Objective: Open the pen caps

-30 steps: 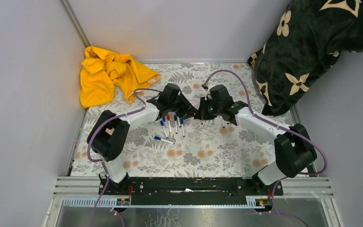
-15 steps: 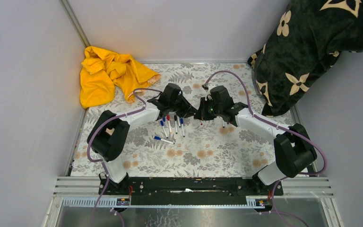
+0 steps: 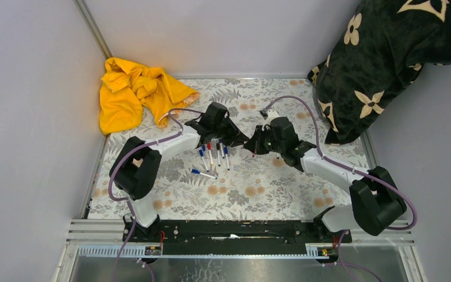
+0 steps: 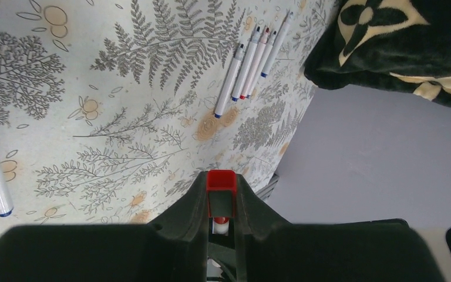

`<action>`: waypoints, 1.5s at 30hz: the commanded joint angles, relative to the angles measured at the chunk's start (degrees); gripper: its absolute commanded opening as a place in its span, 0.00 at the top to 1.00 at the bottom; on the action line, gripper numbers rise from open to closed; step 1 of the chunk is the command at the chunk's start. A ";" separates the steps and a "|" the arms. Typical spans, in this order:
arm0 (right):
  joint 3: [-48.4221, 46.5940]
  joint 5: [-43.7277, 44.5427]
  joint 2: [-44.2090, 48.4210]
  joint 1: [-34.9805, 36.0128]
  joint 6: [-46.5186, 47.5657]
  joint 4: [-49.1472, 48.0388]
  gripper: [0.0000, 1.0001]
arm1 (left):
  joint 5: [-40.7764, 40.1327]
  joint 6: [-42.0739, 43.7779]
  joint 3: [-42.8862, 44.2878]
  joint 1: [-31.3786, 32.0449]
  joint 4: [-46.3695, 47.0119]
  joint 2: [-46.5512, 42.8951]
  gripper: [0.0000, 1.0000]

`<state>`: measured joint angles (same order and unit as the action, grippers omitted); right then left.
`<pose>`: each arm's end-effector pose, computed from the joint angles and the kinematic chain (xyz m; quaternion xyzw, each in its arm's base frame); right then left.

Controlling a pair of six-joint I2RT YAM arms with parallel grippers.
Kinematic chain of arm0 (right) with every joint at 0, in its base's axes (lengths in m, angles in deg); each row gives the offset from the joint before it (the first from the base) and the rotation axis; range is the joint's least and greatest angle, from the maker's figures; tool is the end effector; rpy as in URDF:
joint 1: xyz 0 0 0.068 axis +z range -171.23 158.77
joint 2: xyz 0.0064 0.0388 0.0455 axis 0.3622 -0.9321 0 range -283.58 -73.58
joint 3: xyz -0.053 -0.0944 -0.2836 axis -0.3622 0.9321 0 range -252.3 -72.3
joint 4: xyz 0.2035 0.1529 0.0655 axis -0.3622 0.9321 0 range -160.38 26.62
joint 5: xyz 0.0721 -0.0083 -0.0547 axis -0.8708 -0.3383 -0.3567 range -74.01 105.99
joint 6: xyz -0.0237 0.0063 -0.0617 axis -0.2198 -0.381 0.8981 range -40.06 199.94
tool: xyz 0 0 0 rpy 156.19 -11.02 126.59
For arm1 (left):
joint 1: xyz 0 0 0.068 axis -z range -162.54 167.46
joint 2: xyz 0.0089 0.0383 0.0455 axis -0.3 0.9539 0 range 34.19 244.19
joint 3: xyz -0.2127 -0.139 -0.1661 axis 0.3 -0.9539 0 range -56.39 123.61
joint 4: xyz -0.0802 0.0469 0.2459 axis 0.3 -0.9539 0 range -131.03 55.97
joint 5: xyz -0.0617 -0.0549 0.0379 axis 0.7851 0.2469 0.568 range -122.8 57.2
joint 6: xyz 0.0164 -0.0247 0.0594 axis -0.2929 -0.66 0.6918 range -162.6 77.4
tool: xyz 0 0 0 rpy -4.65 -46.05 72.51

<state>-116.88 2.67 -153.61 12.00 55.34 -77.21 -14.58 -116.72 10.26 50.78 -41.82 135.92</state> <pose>0.2563 0.1824 0.2506 -0.1233 0.8473 0.3325 0.3955 0.3312 -0.2374 0.2260 -0.2562 0.8704 -0.4041 0.1166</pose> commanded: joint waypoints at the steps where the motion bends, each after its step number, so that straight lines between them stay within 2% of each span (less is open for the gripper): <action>1: 5.42 -1.73 4.50 -0.10 -1.24 11.06 1.00 | -14.44 -1.76 2.13 -6.38 2.19 1.84 1.00; 12: 10.18 -1.45 6.73 0.84 -3.78 8.78 1.00 | -17.72 -10.88 2.32 -6.17 4.24 3.24 1.00; 16: 12.11 -0.50 8.21 1.87 -4.31 8.65 1.00 | -16.15 -13.81 3.91 -6.80 6.74 4.13 1.00; 21: 14.17 0.72 10.62 2.19 -4.38 9.62 1.00 | -17.09 -11.43 7.83 -7.99 4.19 4.50 1.00; 45: 19.27 6.33 14.93 10.10 -9.79 12.94 1.00 | -20.30 -5.31 13.66 -11.77 0.01 5.74 1.00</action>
<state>-103.74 16.51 -141.18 17.73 46.66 -86.24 -11.59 -121.53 19.46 50.80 -53.54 140.12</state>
